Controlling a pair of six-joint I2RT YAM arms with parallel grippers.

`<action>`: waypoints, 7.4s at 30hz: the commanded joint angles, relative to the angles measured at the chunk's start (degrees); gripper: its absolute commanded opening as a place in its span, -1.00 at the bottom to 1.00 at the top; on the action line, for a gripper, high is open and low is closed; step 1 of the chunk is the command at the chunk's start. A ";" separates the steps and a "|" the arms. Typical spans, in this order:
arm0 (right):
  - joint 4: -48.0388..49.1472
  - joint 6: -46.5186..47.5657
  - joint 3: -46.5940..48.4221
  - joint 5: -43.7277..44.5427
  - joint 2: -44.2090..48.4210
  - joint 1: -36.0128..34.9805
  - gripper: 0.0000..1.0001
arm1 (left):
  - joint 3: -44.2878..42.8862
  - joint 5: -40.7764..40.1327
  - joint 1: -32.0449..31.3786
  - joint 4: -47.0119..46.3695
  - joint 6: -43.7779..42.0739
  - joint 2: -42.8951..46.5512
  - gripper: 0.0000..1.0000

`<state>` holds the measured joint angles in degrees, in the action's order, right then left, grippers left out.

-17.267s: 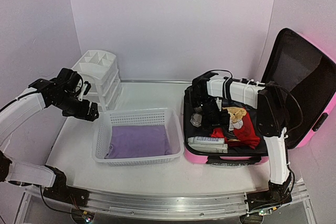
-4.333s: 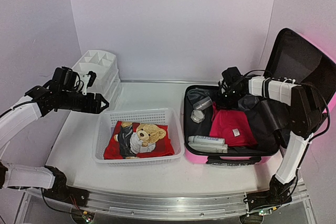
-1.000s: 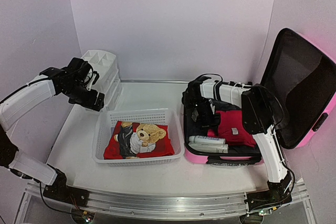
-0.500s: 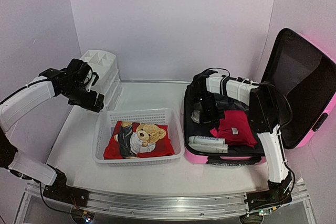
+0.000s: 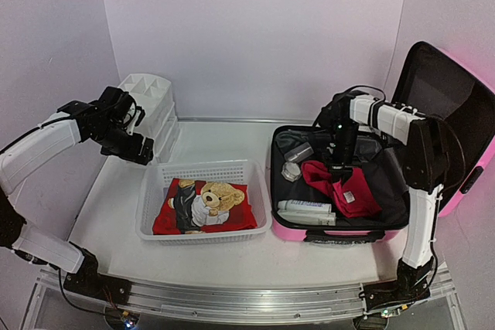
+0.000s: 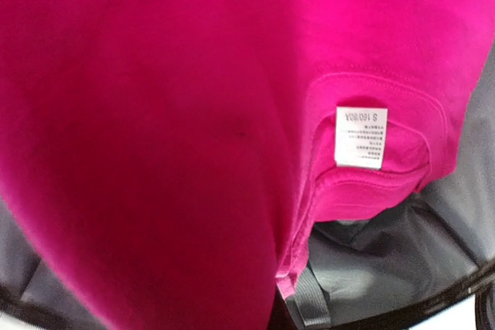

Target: Open, take out, and arrange the luggage

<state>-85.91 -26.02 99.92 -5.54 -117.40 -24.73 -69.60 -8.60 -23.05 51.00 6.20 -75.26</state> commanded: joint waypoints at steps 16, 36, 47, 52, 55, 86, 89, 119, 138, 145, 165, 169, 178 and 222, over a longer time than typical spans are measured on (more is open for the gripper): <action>2.86 13.52 3.27 -21.88 -1.99 8.87 -1.00 | -7.06 2.26 0.28 3.39 11.35 -4.20 0.90; -0.48 7.10 7.05 -3.03 -7.97 -0.14 0.06 | -7.10 3.61 0.26 5.37 8.32 -6.06 0.90; -3.93 0.62 13.14 6.95 -12.39 -5.38 0.51 | -8.01 3.82 0.28 5.55 5.30 -7.50 0.91; -5.10 -2.14 14.05 9.82 -14.28 -6.82 0.55 | -7.29 3.51 0.28 5.57 5.14 -6.62 0.91; -5.10 -2.90 13.50 10.05 -15.12 -7.05 0.55 | -6.68 3.50 0.28 5.53 5.29 -6.01 0.91; -2.21 12.29 11.39 -19.10 -2.25 3.45 -1.00 | -5.46 3.52 0.26 6.00 8.19 -2.60 0.91; -2.14 13.05 12.38 -26.33 -0.52 6.07 -1.00 | -6.09 4.49 0.28 6.03 10.46 -2.44 0.91; 10.70 -0.94 25.04 -46.93 -3.88 -8.45 -1.00 | -10.59 15.04 0.79 8.78 21.30 -7.67 0.91; 16.97 1.41 34.88 -30.70 -13.43 -24.46 -1.00 | 13.76 19.23 5.43 -16.27 16.34 1.44 0.60; 17.39 2.80 35.78 -26.89 -16.12 -27.77 -1.00 | 21.64 30.10 5.73 -26.52 17.71 3.42 0.59; 23.84 -2.16 42.29 -26.75 -23.12 -32.57 -1.00 | 25.67 35.90 5.62 -32.37 22.27 2.62 0.45; 26.62 -3.89 43.18 -26.96 -24.46 -33.33 -1.00 | 25.66 36.04 5.64 -32.44 22.28 2.46 0.45; 29.73 -6.48 44.92 -25.34 -27.66 -34.62 -1.00 | 25.05 36.24 5.63 -32.59 22.19 1.65 0.43; 32.55 -2.66 12.60 -13.88 -3.21 -33.43 0.09 | 15.92 40.04 -0.06 -19.05 16.07 13.27 0.00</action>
<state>-54.52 -30.04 116.42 -22.33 -125.21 -58.41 -49.52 28.38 -18.17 33.43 21.80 -60.20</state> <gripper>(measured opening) 0.604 0.523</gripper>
